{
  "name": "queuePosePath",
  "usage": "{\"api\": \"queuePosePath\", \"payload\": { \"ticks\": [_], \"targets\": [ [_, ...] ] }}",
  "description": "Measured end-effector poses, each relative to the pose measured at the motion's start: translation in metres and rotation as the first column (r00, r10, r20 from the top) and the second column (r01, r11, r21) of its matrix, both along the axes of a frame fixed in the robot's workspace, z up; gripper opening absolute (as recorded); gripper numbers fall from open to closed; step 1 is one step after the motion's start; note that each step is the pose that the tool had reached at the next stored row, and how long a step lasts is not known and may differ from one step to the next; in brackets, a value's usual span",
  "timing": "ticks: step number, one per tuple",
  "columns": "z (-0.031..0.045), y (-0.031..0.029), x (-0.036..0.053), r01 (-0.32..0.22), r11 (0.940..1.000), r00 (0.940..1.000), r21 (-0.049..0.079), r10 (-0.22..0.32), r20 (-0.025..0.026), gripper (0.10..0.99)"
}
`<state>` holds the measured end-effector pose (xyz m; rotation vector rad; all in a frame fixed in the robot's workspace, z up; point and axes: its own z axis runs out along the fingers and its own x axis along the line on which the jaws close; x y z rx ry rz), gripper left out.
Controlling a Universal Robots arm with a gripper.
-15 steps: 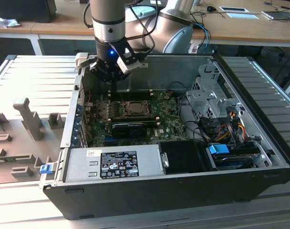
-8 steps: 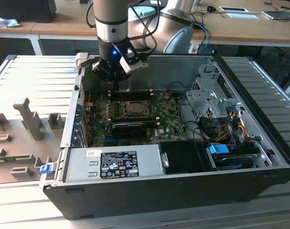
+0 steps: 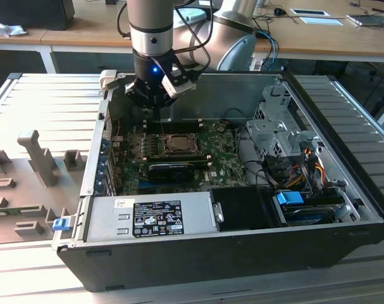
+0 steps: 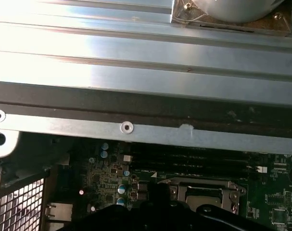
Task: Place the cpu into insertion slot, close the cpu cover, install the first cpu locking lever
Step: 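Install the first cpu locking lever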
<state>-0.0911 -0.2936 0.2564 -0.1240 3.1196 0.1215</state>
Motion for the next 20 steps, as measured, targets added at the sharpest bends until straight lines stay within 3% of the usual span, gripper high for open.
{"api": "queuePosePath", "payload": {
  "ticks": [20],
  "targets": [
    [0.0000,0.0000,0.0202,0.000,1.0000,1.0000,0.000,0.000,-0.0001,0.106]
  ]
}}
